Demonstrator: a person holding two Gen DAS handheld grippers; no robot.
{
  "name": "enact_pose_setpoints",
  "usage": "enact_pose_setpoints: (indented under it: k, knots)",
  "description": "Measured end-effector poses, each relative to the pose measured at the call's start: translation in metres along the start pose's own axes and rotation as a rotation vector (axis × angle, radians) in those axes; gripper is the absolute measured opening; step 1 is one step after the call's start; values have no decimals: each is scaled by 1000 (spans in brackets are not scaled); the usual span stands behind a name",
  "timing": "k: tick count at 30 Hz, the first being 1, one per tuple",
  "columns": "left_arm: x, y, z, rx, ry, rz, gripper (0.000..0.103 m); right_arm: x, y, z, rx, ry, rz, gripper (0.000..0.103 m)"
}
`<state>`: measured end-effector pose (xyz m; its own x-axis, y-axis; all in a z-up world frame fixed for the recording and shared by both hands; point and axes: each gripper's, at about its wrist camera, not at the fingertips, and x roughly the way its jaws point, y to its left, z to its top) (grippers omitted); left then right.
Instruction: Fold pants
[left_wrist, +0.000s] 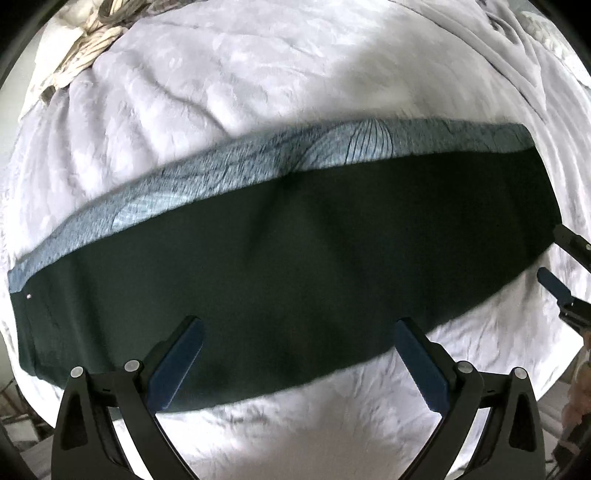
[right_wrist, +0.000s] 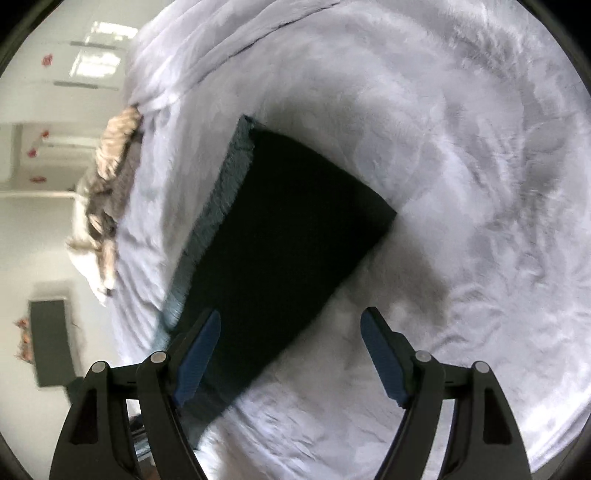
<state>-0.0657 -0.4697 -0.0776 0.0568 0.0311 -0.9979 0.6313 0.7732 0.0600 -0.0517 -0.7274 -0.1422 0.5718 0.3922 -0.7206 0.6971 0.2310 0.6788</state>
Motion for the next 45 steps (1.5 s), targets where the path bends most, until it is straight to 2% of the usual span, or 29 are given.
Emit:
enact_pose_setpoints:
  k: [2, 9, 15, 16, 19, 20, 21, 22, 23, 29, 33, 34, 35, 38, 42, 45]
  knots:
    - [6, -8, 13, 7, -15, 15, 103, 8, -2, 4, 24, 8, 53, 81]
    - [43, -16, 33, -25, -4, 37, 103, 35, -16, 8, 51, 24, 94, 81]
    - [49, -21, 41, -13, -27, 26, 103, 32, -12, 16, 28, -48, 185, 81]
    - [50, -19, 34, -12, -29, 20, 103, 31, -10, 18, 24, -56, 197, 80]
    - [57, -12, 32, -8, -26, 17, 103, 41, -7, 27, 48, -61, 200, 78]
    - [45, -13, 16, -7, -23, 19, 102, 45, -8, 29, 66, -49, 202, 62]
    - [42, -13, 17, -8, -18, 14, 97, 52, -11, 33, 98, -35, 180, 30]
    - [35, -10, 18, -12, -14, 1, 93, 55, -13, 35, 112, -28, 172, 23]
    - [29, -9, 21, -13, -20, -6, 87, 55, -13, 37, 125, -25, 218, 17]
    - [4, -11, 64, -61, -156, 34, 86, 24, 25, 31, -47, -63, 244, 15]
    - [23, -14, 91, -97, -161, 70, 86, 17, 44, 27, -111, -71, 264, 15]
    - [35, -14, 94, -84, -128, 80, 87, 16, 46, 26, -120, -72, 270, 15]
    - [47, -14, 95, -76, -97, 92, 88, 15, 49, 26, -128, -71, 276, 15]
    - [44, -13, 93, -56, -127, 98, 89, 14, 62, 21, -163, -68, 276, 15]
    - [30, 6, 87, -72, -119, 34, 89, 1, 86, 13, -237, -83, 270, 15]
    - [12, 27, 77, -81, -148, 7, 88, -9, 112, -2, -341, -93, 233, 15]
